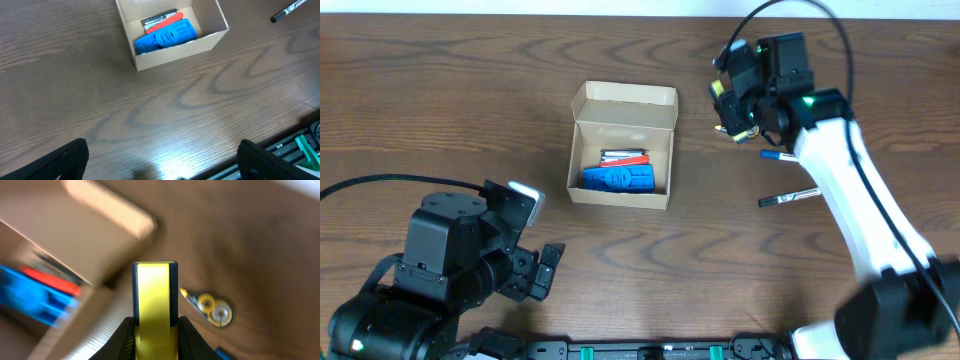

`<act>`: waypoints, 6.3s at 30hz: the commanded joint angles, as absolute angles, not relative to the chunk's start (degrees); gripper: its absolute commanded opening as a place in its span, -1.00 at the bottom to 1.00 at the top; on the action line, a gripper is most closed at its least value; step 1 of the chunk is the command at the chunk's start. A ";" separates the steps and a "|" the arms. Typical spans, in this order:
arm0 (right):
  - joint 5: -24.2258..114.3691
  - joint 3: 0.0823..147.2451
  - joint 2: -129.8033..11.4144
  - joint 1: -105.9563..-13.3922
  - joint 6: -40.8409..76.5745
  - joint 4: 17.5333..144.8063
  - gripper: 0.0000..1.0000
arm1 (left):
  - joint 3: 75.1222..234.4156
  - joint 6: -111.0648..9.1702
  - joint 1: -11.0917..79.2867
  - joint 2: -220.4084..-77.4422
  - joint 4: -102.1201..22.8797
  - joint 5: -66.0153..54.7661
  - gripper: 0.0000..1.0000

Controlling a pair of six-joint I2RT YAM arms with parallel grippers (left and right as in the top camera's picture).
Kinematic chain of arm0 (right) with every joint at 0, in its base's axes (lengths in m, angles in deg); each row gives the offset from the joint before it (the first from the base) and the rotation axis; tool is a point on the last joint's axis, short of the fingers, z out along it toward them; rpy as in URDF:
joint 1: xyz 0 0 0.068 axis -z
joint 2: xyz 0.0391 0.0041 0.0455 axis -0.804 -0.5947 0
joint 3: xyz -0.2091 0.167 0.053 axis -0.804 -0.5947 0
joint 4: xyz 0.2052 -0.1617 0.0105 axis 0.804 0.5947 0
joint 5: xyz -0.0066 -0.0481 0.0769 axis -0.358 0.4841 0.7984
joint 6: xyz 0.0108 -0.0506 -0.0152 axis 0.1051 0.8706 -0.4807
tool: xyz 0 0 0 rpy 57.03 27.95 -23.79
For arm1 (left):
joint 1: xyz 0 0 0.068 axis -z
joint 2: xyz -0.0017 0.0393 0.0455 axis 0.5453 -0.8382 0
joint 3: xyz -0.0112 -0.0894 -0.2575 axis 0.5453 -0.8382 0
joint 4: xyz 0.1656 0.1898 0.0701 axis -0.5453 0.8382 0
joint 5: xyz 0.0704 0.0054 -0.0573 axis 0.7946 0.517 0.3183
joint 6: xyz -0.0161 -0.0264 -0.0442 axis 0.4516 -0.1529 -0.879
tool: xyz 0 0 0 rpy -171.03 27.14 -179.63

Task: Pack container
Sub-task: 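Lower the yellow highlighter into the box and open the right gripper, then move the right gripper over the correction tape to grasp it, then close the right gripper on the correction tape and lift it, then carry the correction tape into the box and release it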

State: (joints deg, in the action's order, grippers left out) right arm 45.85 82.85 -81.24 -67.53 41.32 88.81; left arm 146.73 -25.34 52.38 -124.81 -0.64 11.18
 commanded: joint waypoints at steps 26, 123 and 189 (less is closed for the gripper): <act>18.64 82.92 -91.95 -95.49 -8.71 91.65 -0.77 | 147.53 -24.99 52.18 -124.85 -0.51 10.57 0.91; 60.03 83.34 -111.14 -51.23 80.68 76.22 0.95 | 147.53 -24.99 52.18 -124.85 -0.51 10.57 0.90; 57.98 83.36 -87.38 -82.39 64.33 81.22 -0.17 | 147.53 -24.99 52.18 -124.85 -0.51 10.57 0.91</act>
